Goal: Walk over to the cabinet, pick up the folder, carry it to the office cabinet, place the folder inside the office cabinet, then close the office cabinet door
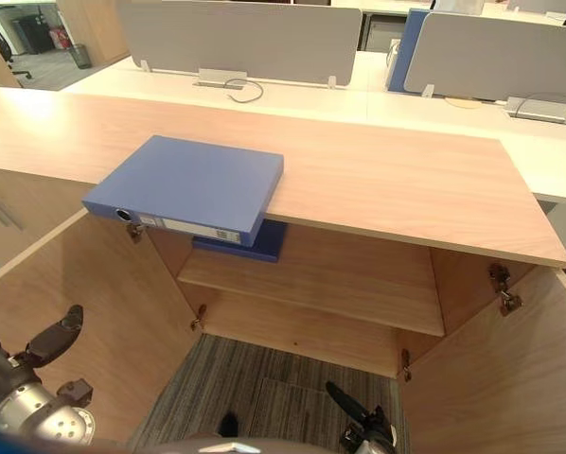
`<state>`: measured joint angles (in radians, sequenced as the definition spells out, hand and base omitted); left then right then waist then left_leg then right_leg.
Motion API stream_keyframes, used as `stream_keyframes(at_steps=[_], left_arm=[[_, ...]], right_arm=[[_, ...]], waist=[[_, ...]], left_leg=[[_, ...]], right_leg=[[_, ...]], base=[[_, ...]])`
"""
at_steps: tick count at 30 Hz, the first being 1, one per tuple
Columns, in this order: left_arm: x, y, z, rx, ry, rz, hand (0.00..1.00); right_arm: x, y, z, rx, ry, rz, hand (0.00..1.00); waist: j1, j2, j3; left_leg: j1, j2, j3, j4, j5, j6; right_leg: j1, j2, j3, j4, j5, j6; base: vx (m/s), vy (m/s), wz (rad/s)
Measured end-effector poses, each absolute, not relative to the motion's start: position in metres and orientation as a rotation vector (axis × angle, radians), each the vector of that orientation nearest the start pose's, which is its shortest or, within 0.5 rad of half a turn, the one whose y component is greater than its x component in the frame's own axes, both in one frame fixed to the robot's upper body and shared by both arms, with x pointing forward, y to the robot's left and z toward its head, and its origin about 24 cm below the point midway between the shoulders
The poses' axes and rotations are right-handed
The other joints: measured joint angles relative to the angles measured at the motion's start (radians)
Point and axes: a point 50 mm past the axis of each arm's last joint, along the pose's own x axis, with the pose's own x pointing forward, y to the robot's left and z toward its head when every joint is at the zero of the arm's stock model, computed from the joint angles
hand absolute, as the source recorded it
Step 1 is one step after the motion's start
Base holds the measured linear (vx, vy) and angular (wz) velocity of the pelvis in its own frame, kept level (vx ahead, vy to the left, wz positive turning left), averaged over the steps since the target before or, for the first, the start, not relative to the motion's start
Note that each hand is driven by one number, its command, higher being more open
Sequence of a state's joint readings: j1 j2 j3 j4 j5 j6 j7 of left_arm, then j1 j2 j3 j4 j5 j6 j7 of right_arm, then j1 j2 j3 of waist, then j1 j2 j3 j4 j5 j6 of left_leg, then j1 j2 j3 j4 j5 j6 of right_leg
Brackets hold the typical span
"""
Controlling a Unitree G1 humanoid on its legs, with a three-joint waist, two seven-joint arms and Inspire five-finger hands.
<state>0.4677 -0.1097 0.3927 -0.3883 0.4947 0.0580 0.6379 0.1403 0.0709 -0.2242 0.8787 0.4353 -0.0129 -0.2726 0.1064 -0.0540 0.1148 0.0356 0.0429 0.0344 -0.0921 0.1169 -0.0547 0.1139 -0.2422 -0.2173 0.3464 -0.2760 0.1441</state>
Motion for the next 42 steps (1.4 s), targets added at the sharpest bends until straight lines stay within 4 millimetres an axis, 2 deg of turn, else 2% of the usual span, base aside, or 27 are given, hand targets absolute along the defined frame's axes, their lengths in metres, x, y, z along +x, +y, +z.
stream_keyframes(at_steps=[4, 7, 12, 15, 22, 24, 26, 30, 36, 42], left_arm=[[0.114, 0.263, 0.078, 0.698, -0.037, 1.162, 1.00], [0.128, 0.245, 0.100, 0.726, -0.190, 1.101, 1.00], [0.148, 0.218, 0.107, 0.747, -0.314, 0.871, 1.00], [0.161, 0.211, 0.107, 0.870, -0.384, 0.693, 1.00], [0.188, 0.220, 0.100, 1.195, -0.443, 0.444, 1.00], [0.198, 0.230, 0.105, 1.324, -0.474, 0.382, 1.00], [0.203, 0.234, 0.111, 1.383, -0.508, 0.363, 1.00], [0.211, 0.235, 0.127, 1.503, -0.609, 0.330, 1.00], [0.221, 0.236, 0.142, 1.560, -0.680, 0.337, 1.00], [0.231, 0.238, 0.140, 1.592, -0.671, 0.324, 1.00]], right_arm=[[0.093, -0.173, -0.156, 0.433, 1.028, -0.698, 1.00], [0.092, -0.175, -0.157, 0.436, 1.022, -0.710, 1.00], [0.088, -0.182, -0.161, 0.430, 1.045, -0.726, 1.00], [0.086, -0.185, -0.163, 0.418, 1.068, -0.722, 1.00], [0.069, -0.195, -0.168, 0.387, 1.124, -0.738, 1.00], [0.061, -0.196, -0.170, 0.384, 1.148, -0.749, 1.00], [0.058, -0.198, -0.170, 0.388, 1.148, -0.757, 1.00], [0.054, -0.199, -0.170, 0.398, 1.147, -0.769, 1.00], [0.051, -0.200, -0.170, 0.392, 1.152, -0.761, 1.00], [0.050, -0.200, -0.171, 0.368, 1.158, -0.740, 1.00]], waist=[[0.000, 0.001, -0.001], [-0.002, 0.003, -0.003], [-0.006, 0.001, -0.011], [-0.011, 0.003, -0.015], [-0.034, 0.006, -0.022], [-0.037, 0.010, -0.025], [-0.046, 0.012, -0.028], [-0.056, 0.015, -0.039], [-0.058, 0.014, -0.059], [-0.058, 0.004, -0.065]], left_leg=[[-0.005, 0.001, -0.002, 0.000, 0.002, -0.001], [-0.017, -0.004, -0.016, 0.000, 0.015, -0.004], [-0.021, -0.006, -0.018, -0.001, 0.027, -0.005], [-0.020, -0.004, -0.015, -0.001, 0.031, -0.003], [-0.016, 0.007, -0.006, -0.001, 0.031, -0.003], [-0.012, 0.010, 0.005, -0.001, 0.029, -0.005], [-0.012, 0.010, 0.008, -0.001, 0.027, -0.009], [-0.013, 0.011, 0.009, -0.001, 0.025, -0.011], [-0.009, 0.012, 0.012, -0.001, 0.029, -0.006], [-0.006, 0.012, 0.016, -0.002, 0.029, -0.007]], right_leg=[[0.013, 0.008, -0.009, -0.035, -0.003, -0.006], [0.013, 0.012, -0.027, -0.049, -0.004, -0.008], [0.011, 0.014, -0.023, -0.053, -0.005, -0.010], [0.009, 0.019, -0.015, -0.057, -0.002, -0.014], [0.007, 0.031, 0.009, -0.061, 0.006, -0.026], [0.003, 0.033, 0.023, -0.059, 0.007, -0.029], [-0.001, 0.033, 0.030, -0.058, 0.008, -0.030], [-0.007, 0.034, 0.038, -0.056, 0.008, -0.030], [-0.008, 0.036, 0.044, -0.056, 0.008, -0.031], [-0.009, 0.036, 0.051, -0.055, 0.009, -0.032]], base=[[-0.06, -0.039, 0.02], [-0.06, -0.022, 0.13], [-0.01, -0.001, 0.01], [0.01, -0.006, -0.04], [0.00, -0.010, -0.07], [-0.02, 0.004, -0.14], [-0.04, 0.008, -0.09], [-0.04, 0.003, -0.03], [0.00, -0.002, -0.01], [0.00, -0.001, -0.01]])
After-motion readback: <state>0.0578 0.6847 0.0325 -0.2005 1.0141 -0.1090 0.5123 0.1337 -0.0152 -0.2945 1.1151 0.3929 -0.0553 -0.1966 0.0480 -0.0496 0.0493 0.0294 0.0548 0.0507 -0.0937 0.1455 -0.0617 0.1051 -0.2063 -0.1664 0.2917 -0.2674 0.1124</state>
